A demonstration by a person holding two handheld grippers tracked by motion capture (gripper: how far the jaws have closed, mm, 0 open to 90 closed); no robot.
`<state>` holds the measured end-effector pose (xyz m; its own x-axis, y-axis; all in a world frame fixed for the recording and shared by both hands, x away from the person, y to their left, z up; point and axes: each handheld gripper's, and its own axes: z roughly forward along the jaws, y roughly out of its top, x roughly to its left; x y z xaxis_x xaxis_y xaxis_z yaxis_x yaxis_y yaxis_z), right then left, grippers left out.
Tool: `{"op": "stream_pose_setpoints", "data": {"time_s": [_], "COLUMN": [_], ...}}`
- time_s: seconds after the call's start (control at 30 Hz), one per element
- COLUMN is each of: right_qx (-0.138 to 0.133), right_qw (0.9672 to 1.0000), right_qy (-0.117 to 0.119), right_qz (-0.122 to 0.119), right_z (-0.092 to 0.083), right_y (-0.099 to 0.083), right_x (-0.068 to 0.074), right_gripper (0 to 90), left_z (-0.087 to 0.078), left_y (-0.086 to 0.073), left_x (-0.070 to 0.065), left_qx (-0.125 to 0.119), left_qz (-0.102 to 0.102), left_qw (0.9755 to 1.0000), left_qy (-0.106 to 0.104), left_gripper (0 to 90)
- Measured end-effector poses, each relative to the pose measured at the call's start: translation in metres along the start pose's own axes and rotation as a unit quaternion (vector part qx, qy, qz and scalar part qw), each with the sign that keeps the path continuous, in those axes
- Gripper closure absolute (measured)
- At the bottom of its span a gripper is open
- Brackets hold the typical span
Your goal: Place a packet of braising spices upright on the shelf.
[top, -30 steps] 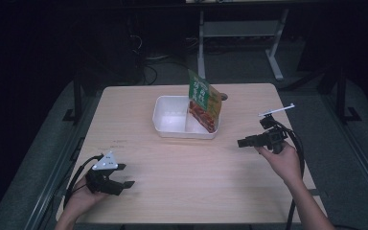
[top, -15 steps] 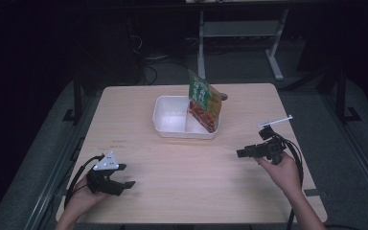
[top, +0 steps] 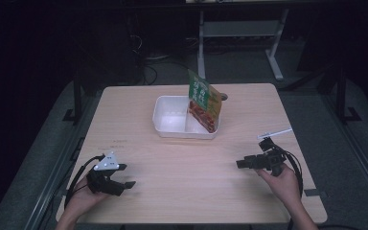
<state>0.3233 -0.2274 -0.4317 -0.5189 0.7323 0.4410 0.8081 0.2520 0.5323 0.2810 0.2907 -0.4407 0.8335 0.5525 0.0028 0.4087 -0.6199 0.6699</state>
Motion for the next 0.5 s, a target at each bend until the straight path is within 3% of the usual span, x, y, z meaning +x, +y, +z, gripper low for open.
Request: {"op": "stream_pose_setpoints", "data": {"time_s": [0.27,0.5], "right_qx": [-0.001,-0.030], "right_qw": [0.9999,0.9994], "right_qy": [-0.012,-0.015], "right_qz": [-0.010,-0.012], "right_z": [0.000,-0.010], "right_y": [-0.012,-0.022], "right_x": [0.007,0.011], "right_gripper": [45.7,44.1], "left_z": [0.000,0.000], "left_y": [0.000,0.001], "left_x": [0.000,0.001], "left_qx": [0.000,0.002], "left_qz": [0.000,0.002], "left_qw": [1.0000,1.0000], "left_qy": [0.000,0.000], "left_gripper": [25.0,25.0]}}
